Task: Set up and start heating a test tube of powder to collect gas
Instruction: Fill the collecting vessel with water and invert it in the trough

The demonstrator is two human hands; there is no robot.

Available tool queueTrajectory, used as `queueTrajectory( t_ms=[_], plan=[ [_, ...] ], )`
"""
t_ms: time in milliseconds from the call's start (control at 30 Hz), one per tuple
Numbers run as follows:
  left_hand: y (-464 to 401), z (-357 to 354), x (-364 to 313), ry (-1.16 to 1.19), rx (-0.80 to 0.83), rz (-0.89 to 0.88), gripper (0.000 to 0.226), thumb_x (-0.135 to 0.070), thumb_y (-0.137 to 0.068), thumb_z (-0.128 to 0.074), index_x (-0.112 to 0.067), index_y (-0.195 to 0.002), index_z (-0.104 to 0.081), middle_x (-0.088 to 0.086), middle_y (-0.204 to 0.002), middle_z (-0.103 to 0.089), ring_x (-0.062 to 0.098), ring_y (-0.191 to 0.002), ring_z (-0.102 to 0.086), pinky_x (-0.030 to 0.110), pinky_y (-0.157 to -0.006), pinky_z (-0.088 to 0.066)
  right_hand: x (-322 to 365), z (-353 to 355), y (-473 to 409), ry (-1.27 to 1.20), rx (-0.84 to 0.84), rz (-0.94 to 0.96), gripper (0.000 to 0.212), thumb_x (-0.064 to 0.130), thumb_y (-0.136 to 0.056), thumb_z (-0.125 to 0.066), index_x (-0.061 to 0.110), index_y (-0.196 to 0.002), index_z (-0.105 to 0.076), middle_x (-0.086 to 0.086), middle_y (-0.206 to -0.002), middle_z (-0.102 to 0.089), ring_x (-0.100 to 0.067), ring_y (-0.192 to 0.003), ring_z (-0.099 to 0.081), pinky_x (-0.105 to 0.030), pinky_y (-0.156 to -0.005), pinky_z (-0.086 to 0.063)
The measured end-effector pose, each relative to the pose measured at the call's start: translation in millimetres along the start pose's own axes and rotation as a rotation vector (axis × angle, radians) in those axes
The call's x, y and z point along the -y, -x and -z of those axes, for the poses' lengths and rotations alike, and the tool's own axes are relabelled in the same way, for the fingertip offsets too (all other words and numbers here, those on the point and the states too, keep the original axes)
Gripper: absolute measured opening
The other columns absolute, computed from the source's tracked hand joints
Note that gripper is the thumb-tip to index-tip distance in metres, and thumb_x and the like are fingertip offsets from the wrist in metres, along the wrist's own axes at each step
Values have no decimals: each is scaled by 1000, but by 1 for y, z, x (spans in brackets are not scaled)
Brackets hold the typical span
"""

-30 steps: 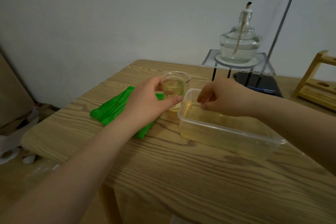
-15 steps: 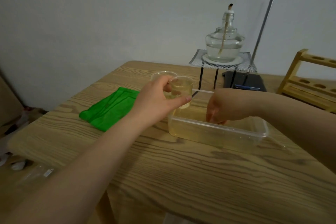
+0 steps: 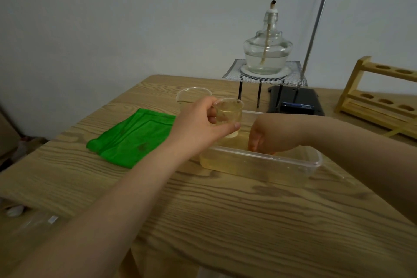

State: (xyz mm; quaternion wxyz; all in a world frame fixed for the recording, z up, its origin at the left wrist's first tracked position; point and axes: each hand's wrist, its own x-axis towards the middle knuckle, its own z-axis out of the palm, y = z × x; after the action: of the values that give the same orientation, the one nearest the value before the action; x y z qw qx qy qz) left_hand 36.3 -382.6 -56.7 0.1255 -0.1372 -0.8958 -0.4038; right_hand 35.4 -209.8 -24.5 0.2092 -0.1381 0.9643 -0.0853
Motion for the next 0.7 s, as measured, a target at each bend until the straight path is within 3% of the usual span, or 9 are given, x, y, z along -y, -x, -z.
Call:
queueTrajectory(
  t_ms=[167, 267, 433, 567, 700],
  plan=[
    [0, -2, 1, 10, 7, -2, 51, -50, -66, -76, -32, -110, -56, -15, -94, -64, 1, -86, -58, 17, -64, -38, -1, -1, -4, 14, -21, 11, 20, 14, -89, -57, 19, -104, -69, 1, -101, -70, -8, -75, -65, -16, -67, -52],
    [-1, -3, 1, 8, 6, -10, 51, -50, -66, -76, -32, -109, -56, -14, -94, -64, 2, -87, -59, 17, -65, -40, -2, -3, -6, 29, -28, 6, 20, 15, -89, -57, 21, -103, -69, 1, -101, -70, -12, -81, -67, -20, -70, -53],
    [-1, -5, 4, 13, 1, -21, 52, -50, -65, -76, -30, -109, -58, -11, -94, -65, 4, -86, -59, 18, -67, -41, 2, -4, -2, 103, -26, 15, 24, 18, -91, -54, 19, -110, -68, -1, -107, -69, -18, -97, -65, -35, -90, -53],
    [-2, -6, 6, 6, 3, -27, 55, -52, -64, -75, -30, -111, -58, -12, -96, -65, 4, -86, -59, 22, -70, -44, 4, -4, 3, 127, -26, 26, 23, 16, -90, -55, 18, -110, -67, 0, -107, -69, -18, -96, -64, -32, -88, -53],
    [-3, -7, 8, 6, -2, -33, 59, -52, -64, -75, -28, -115, -59, -11, -96, -65, 4, -86, -59, 25, -73, -47, 5, -6, 2, 244, -17, -15, 29, 16, -95, -44, 5, -112, -66, -13, -115, -66, -28, -106, -61, -35, -89, -49]
  ],
)
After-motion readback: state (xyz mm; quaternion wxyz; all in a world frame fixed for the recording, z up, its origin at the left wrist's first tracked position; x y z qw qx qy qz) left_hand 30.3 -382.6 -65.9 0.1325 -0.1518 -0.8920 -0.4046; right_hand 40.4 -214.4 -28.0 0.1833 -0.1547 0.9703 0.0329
